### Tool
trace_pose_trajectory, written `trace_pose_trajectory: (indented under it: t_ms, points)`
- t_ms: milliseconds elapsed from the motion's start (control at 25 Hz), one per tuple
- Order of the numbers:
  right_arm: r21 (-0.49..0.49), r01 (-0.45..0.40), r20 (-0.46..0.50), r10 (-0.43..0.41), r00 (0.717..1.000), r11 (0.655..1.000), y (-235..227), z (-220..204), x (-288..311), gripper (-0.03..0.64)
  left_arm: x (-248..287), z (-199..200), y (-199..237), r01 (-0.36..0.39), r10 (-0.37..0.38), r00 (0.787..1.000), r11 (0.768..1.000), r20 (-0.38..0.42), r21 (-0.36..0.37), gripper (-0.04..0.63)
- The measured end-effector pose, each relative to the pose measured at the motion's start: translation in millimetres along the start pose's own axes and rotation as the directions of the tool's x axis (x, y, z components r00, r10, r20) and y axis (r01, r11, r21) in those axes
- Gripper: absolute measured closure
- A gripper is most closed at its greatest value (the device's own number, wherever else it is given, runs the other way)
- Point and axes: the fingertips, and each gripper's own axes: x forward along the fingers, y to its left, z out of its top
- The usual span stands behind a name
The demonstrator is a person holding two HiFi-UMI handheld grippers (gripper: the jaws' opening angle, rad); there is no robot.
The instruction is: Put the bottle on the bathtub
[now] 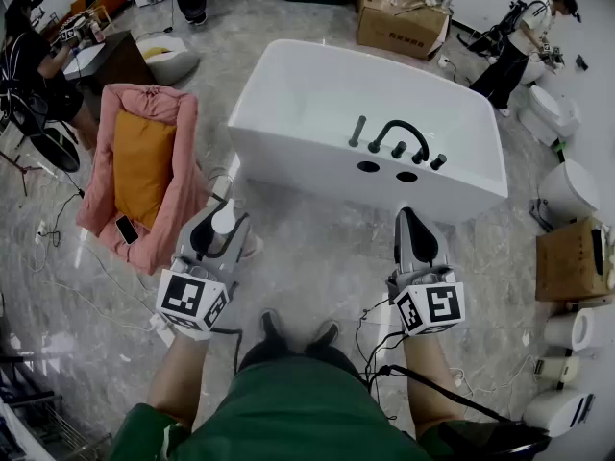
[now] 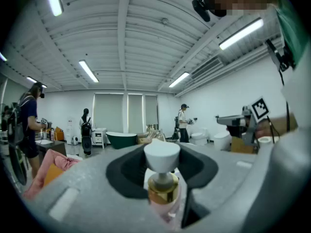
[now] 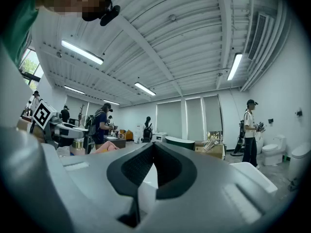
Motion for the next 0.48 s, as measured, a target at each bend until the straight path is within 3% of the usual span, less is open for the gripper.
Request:
trace_pose_trajectory:
  t_ms: [480]
  points:
    - [0.036,0.033,0.008,-0.034,0.999,0.999,40.9,9.1,-16.0,0.620,-35.5,6.7,24.6,-0.006,0.006,1.000,1.000,0.014,-0.024,0.434]
